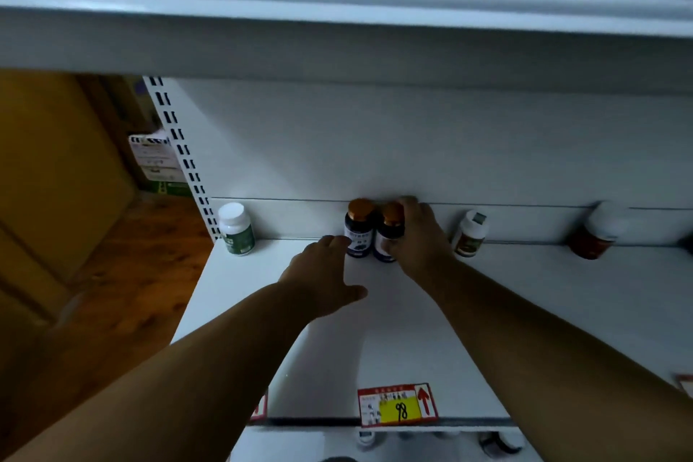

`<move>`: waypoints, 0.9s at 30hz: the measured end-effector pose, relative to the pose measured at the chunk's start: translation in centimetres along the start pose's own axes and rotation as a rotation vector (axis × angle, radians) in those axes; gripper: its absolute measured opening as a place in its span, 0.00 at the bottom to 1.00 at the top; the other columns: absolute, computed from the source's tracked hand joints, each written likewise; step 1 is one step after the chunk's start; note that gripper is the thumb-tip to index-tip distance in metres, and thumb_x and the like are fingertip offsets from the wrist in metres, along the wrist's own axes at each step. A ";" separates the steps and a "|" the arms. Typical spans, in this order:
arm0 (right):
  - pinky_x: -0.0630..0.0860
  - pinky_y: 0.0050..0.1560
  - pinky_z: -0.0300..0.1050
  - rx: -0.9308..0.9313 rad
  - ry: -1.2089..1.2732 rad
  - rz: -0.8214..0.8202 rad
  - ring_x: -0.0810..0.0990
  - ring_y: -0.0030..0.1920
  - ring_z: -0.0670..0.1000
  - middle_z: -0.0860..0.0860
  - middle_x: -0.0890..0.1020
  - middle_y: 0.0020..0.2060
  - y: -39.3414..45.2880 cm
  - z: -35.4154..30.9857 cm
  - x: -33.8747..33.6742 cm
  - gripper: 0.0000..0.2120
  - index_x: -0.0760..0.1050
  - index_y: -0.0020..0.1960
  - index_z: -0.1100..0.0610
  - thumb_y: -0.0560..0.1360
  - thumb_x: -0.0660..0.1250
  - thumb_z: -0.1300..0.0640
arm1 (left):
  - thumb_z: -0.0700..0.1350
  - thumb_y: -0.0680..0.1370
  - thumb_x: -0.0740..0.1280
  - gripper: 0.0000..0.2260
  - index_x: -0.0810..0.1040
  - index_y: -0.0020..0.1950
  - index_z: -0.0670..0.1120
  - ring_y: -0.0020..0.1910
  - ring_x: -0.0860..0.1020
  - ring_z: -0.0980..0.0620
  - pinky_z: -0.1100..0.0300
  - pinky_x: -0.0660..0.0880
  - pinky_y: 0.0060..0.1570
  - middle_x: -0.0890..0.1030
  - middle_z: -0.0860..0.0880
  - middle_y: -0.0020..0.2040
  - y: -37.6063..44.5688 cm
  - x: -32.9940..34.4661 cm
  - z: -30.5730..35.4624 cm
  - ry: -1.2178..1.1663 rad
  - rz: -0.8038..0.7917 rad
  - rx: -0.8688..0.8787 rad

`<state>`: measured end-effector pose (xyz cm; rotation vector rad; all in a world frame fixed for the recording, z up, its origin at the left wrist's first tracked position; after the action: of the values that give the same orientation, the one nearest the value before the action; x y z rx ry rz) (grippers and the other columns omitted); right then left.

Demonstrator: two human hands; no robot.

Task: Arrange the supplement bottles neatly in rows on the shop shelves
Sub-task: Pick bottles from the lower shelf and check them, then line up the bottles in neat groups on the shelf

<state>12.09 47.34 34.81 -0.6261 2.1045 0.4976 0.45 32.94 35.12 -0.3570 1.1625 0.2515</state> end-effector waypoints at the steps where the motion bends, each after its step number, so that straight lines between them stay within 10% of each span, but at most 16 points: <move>1: 0.73 0.60 0.52 0.008 -0.006 0.010 0.74 0.62 0.60 0.57 0.69 0.64 0.1 -0.2 0.0 0.33 0.62 0.70 0.54 0.70 0.75 0.57 | 0.63 0.71 0.71 0.42 0.58 0.78 0.48 0.73 0.65 0.47 0.50 0.67 0.69 0.63 0.48 0.76 0.2 -0.1 -0.1 0.003 -0.005 0.012; 11: 0.77 0.57 0.55 0.139 -0.049 0.146 0.75 0.61 0.57 0.56 0.72 0.62 -4.7 -0.8 -1.0 0.29 0.64 0.68 0.55 0.72 0.74 0.52 | 0.60 0.73 0.71 0.37 0.61 0.76 0.50 0.71 0.68 0.49 0.54 0.68 0.68 0.67 0.49 0.74 -3.3 -0.5 -1.8 -0.016 0.052 0.160; 27: 0.74 0.56 0.43 -0.239 0.140 -0.098 0.74 0.56 0.49 0.48 0.72 0.58 -28.2 -8.4 3.8 0.19 0.73 0.62 0.51 0.73 0.72 0.52 | 0.55 0.72 0.73 0.27 0.70 0.68 0.51 0.59 0.76 0.50 0.59 0.72 0.55 0.77 0.51 0.62 -27.2 5.1 -4.6 -0.014 0.264 0.010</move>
<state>21.76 19.33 32.86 -0.9203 2.1493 0.6725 8.64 6.23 32.71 -0.1917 1.1968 0.4773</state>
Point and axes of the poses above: each hand's wrist, its own y-axis towards the middle knuckle, its own x-axis out of the palm, z = x × y, the point moved 1 cm from there along y, towards the middle knuckle
